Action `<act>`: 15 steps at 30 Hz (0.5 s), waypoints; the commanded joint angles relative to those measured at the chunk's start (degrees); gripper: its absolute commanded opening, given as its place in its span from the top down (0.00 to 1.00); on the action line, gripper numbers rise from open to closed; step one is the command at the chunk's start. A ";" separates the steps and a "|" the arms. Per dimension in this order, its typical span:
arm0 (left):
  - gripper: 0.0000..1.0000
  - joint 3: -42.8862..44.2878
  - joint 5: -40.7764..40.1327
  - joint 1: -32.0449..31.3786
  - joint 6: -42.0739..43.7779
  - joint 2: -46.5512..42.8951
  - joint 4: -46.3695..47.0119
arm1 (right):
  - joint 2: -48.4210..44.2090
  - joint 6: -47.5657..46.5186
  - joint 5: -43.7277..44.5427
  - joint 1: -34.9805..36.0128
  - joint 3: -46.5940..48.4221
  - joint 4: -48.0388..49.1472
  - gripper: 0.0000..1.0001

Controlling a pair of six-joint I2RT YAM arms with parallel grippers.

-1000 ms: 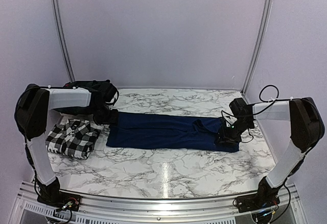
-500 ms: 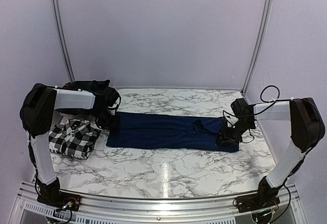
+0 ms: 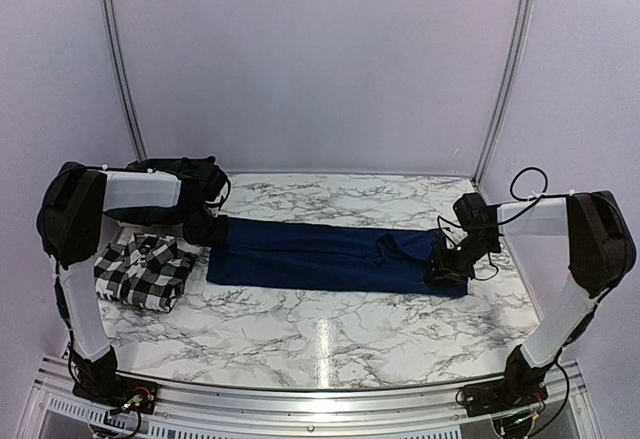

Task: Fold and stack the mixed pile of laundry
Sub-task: Smooth out the rectangle-folded T-shirt at the center of the board.

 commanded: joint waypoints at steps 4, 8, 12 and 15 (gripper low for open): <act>0.90 5.19 -3.59 1.49 1.76 4.17 -2.04 | 4.28 -0.91 5.18 -1.58 -2.60 -0.99 0.59; 0.58 3.86 -2.92 1.44 2.83 0.92 -1.25 | 1.04 -2.06 2.52 -1.57 0.43 -2.44 0.58; 0.39 4.38 -0.66 -0.17 6.40 -3.17 -0.42 | -5.15 -1.76 1.82 -1.58 5.15 -5.88 0.58; 0.32 6.94 1.13 -1.83 8.43 -2.08 -0.43 | -8.35 -0.95 3.73 -1.52 6.97 -8.28 0.58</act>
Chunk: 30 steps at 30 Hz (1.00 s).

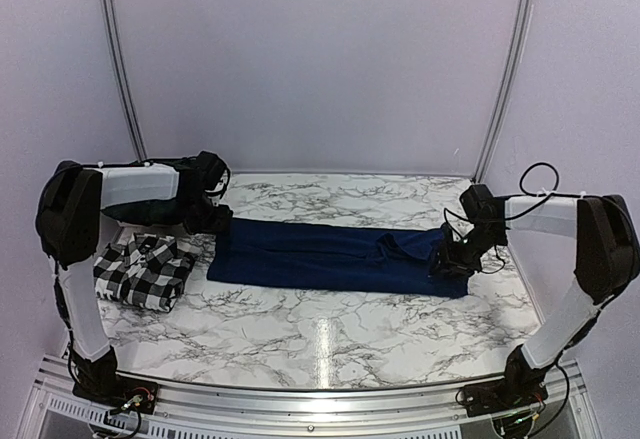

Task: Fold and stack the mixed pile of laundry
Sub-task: Smooth out the rectangle-folded T-shirt at the center of the board, then rotate the rectangle-folded T-shirt at the center of the board.

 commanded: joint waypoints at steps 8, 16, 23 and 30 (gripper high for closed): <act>0.37 11.54 5.99 -4.95 4.38 7.95 -0.56 | -6.53 4.12 4.18 0.54 -0.31 -2.81 0.66; 0.46 11.32 2.91 -6.31 5.46 12.34 -2.91 | 0.52 5.79 4.95 -0.12 -4.74 4.82 0.67; 0.56 -0.64 -0.78 -6.40 2.91 6.32 -3.85 | 12.58 -0.52 10.30 -1.85 5.64 4.83 0.69; 0.57 -19.76 5.45 -10.28 -9.77 -8.09 -3.14 | 31.47 -7.97 12.64 -2.00 35.28 1.57 0.71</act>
